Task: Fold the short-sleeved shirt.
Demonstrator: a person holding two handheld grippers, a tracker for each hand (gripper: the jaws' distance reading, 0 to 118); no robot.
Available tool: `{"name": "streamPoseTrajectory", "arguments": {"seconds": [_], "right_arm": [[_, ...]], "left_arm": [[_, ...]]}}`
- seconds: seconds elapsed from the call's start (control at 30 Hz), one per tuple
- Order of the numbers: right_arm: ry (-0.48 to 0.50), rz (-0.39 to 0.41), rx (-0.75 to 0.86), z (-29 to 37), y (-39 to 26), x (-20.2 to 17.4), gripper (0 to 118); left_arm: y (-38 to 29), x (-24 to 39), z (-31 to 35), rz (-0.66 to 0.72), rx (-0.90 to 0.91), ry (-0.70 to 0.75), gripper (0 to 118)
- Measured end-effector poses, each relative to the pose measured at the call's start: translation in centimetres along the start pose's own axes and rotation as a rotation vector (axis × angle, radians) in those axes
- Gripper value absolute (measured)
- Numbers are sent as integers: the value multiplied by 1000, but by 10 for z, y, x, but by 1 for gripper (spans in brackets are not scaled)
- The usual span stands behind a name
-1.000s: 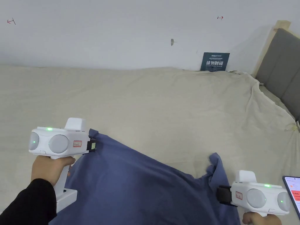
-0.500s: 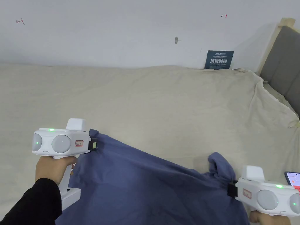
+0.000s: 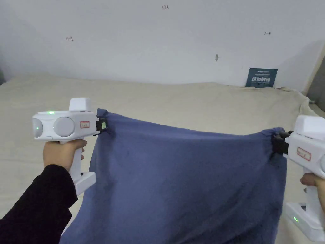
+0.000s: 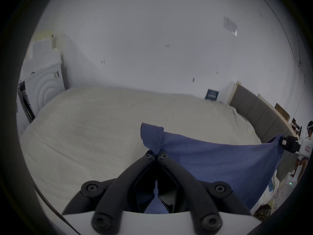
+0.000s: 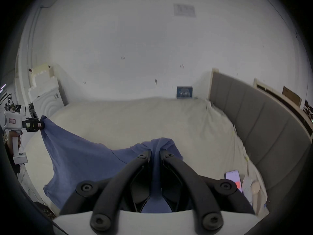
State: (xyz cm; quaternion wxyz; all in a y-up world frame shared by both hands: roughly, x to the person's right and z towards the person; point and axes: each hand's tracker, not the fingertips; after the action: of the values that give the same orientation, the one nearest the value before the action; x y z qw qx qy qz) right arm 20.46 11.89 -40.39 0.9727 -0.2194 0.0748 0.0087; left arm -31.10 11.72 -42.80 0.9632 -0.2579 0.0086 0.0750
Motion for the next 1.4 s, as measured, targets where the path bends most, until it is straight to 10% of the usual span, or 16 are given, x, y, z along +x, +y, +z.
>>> {"name": "streamPoseTrajectory", "arguments": {"seconds": [0.87, 1.4], "right_arm": [[-68, 144, 511, -9, 247, -48, 7], [-51, 146, 297, -97, 93, -36, 7]], "left_arm": [[227, 0, 53, -85, 421, 90, 0], [96, -13, -56, -82, 198, 86, 0]]}}
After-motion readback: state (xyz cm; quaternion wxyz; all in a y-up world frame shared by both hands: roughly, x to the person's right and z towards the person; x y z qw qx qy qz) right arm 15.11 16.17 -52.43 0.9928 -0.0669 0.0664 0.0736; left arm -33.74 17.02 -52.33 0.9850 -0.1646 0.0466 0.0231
